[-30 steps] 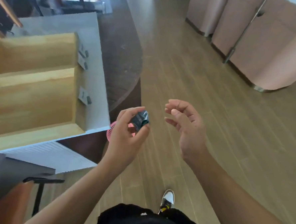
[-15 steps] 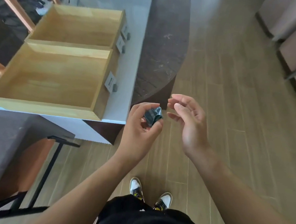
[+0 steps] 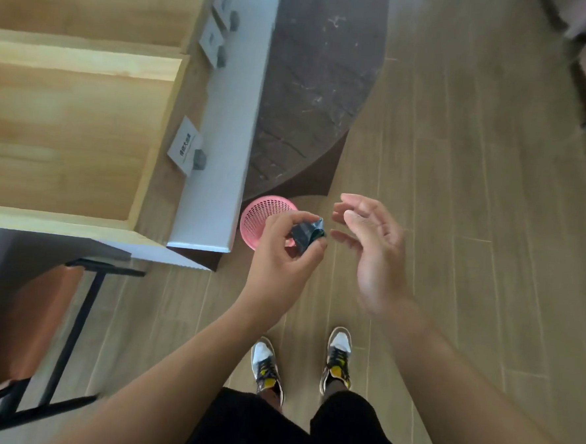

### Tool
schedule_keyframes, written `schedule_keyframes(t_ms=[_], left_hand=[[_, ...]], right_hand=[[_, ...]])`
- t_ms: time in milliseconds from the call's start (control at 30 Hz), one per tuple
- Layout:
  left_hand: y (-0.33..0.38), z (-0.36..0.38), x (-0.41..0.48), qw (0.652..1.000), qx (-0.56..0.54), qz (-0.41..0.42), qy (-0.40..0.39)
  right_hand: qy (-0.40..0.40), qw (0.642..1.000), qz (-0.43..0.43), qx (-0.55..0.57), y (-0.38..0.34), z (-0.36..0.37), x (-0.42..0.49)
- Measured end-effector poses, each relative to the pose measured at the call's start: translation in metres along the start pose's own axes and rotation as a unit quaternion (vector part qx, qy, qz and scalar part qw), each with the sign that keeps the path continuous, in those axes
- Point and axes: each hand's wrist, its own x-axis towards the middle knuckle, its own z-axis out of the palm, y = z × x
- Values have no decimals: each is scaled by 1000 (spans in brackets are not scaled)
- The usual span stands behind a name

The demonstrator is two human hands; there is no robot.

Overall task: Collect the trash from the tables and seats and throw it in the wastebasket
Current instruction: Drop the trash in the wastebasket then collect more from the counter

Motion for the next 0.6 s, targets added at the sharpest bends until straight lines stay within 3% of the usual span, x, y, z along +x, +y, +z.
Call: schedule_keyframes(t_ms=[367, 600], left_hand=[[-169, 59, 90, 981, -20, -152, 119], [-290, 74, 133, 963, -27, -203, 176]], right_hand=[[-8, 993, 104, -53, 138, -40, 112], [-21, 990, 117, -73, 239, -65, 172]])
